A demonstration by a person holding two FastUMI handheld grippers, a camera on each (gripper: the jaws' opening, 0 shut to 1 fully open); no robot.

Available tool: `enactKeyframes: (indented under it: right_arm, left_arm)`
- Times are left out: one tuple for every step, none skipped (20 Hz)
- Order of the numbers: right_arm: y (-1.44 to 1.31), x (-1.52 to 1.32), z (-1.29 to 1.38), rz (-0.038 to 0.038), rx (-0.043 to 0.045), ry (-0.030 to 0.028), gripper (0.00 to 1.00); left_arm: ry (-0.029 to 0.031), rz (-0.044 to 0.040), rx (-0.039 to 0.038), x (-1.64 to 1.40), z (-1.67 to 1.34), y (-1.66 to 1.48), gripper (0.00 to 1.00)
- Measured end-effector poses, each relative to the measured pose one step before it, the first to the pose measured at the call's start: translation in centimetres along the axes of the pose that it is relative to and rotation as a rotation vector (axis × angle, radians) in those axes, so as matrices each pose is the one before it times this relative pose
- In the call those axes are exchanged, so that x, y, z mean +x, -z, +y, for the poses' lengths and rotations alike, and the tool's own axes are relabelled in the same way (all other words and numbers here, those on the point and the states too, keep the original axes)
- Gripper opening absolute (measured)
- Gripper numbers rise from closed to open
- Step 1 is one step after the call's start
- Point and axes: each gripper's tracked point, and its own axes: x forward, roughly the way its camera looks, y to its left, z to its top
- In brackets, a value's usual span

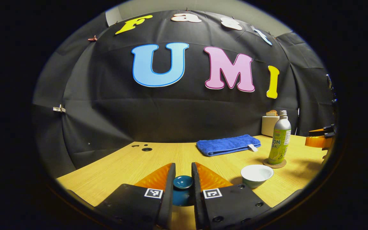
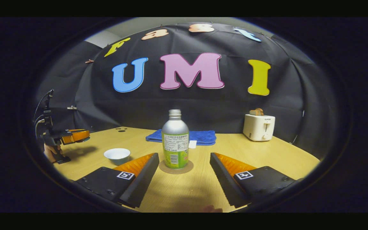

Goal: Open the teacup lid with one hand, grasp the water bottle and pour water into the teacup with the other hand; after pouring, place the water bottle on the coaster and then close the teacup lid.

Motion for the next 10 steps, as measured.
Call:
enactKeyframes:
  right_arm:
    - [0.474,1.307,1.96,-0.01806,-0.01248,0.00763,0.98]
    - [-0.264,-0.256,-0.17,-0.01754,-0.00886,0.0078,0.98]
    - [-0.21,-0.116,-0.272,-0.0132,-0.00722,0.0048,0.98]
    - [-0.126,-0.077,-0.224,-0.00919,-0.00115,0.00551,0.98]
    - [-0.128,-0.113,-0.161,-0.00816,0.00837,0.00231,0.98]
    - [0.109,-0.013,-0.142,-0.00463,0.02002,0.00038,0.98]
    - [0.382,0.141,0.028,0.00386,0.02577,-0.00423,0.98]
    - [0.483,0.136,0.021,0.00845,0.02582,-0.00207,0.98]
    - [0.409,0.091,-0.25,0.00631,0.02135,0.00215,0.98]
    - [0.357,0.175,-0.157,0.00645,0.02072,-0.00001,0.99]
  left_arm:
    - [0.01604,-0.00086,0.0007,0.05,-0.548,0.032,0.34]
    - [0.02124,-0.00159,0.00069,-0.057,-0.721,-0.034,0.34]
    - [0.02642,-0.00013,0.00013,0.066,-0.931,0.037,0.34]
    - [0.02021,-0.00212,0.00695,0.06,-0.919,-0.102,0.31]
    - [0.01781,-0.00462,0.01277,0.192,-0.858,-0.208,0.31]
    - [0.02086,-0.00124,0.01211,0.295,-1.099,-0.304,0.31]
    - [0.02775,0.00056,0.01078,0.216,-1.355,-0.254,0.31]
    - [0.03061,-0.00083,0.00925,0.383,-1.463,-0.554,0.31]
    - [0.02858,0.00088,0.00812,0.612,-1.436,-0.502,0.29]
    - [0.01372,0.01751,-0.00118,0.706,-1.205,-0.25,0.31]
